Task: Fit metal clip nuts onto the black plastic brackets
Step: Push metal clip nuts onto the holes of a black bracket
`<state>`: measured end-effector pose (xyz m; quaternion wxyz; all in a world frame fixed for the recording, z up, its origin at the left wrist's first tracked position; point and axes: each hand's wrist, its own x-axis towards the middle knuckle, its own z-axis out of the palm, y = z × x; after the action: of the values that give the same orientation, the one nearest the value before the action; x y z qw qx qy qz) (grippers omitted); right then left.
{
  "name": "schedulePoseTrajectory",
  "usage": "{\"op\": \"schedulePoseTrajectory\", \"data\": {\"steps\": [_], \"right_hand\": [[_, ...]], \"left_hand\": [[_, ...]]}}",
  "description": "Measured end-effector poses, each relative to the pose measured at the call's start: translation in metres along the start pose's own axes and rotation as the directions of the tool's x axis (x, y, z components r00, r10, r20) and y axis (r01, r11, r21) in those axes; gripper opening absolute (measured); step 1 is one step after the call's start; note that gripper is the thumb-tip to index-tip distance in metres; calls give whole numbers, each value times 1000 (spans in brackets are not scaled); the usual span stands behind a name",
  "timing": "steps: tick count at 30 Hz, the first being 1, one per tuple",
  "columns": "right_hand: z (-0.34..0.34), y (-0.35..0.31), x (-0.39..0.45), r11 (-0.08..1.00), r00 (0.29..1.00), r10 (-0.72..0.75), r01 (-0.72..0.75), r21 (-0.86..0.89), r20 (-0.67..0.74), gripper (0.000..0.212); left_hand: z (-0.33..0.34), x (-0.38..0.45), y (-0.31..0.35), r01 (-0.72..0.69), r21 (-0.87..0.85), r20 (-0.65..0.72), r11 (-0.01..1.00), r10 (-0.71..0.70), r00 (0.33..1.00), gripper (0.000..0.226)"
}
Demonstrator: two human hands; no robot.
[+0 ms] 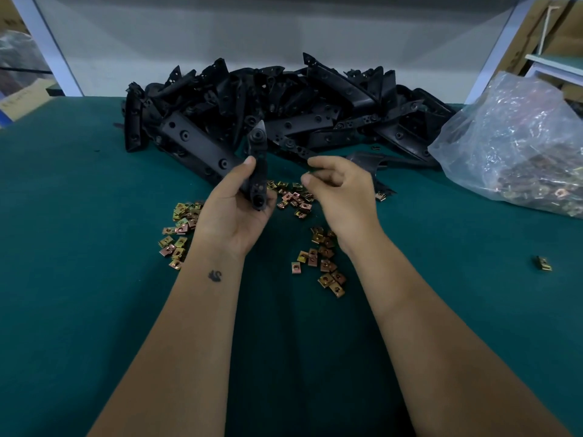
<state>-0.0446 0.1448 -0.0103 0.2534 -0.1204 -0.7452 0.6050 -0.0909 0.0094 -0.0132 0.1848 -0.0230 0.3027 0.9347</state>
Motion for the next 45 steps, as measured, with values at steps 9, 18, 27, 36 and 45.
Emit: {"op": "schedulePoseTrajectory", "data": {"steps": [9, 18, 27, 36, 45], "right_hand": [[-5, -5, 1, 827, 985, 149, -171, 536, 84, 17], [-4, -5, 1, 879, 993, 94, -115, 463, 68, 18], [-2, -3, 4, 886, 994, 95, -111, 450, 57, 17], [-2, -1, 4, 873, 987, 101, -147, 465, 124, 20], [-3, -2, 3, 822, 978, 104, -188, 538, 181, 18]], "left_hand": [[1, 3, -11, 42, 100, -34, 994, -39, 999, 13], [5, 1, -16, 93, 86, -3, 992, -93, 996, 14], [6, -2, -16, 92, 121, 67, 988, -100, 993, 9], [8, -5, -16, 84, 179, 108, 980, -105, 989, 11], [7, -5, -15, 81, 171, 110, 982, -101, 989, 12]]}}
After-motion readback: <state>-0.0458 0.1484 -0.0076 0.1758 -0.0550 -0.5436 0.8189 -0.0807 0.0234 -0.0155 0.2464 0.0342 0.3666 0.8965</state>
